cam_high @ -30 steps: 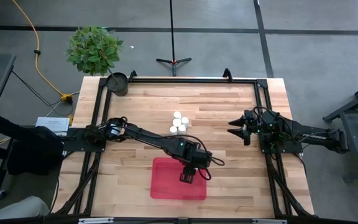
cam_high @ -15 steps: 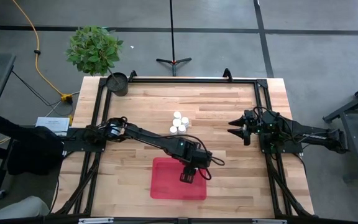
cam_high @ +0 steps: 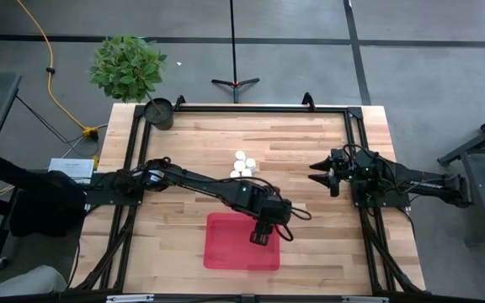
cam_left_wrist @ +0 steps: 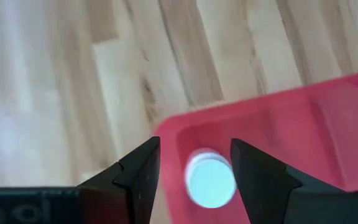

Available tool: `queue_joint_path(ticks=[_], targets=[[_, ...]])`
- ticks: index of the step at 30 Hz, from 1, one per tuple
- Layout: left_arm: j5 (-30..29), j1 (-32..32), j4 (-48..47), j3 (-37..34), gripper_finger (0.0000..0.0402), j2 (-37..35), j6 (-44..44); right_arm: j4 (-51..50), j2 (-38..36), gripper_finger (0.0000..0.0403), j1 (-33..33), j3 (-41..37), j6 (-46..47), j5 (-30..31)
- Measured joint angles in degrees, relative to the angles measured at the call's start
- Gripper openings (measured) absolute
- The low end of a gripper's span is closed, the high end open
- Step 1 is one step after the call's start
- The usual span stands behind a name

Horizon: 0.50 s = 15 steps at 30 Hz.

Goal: Pick and place pill bottles into a basket
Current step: Put the white pill bottle into the red bin

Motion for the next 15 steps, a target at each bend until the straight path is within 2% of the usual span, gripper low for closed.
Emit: queue_joint_path(ticks=[8, 12, 15], targets=[[-7.74, 0.02, -2.80, 9.61, 0.0230, -0.05, 0.07, -0.01, 0.00, 0.0226, 0.00, 0.00, 0.00, 0.00], [-10.09, 0.36, -2.95, 8.77, 0.0230, -2.72, -2.71, -0.02, 0.00, 0.0226, -0.02, 0.00, 0.00, 0.00], [-10.37, 0.72, -6.57, 8.79, 0.0230, -4.31, -5.19, -0.04, 0.00, 0.0226, -0.01, 0.00, -0.01, 0.00]])
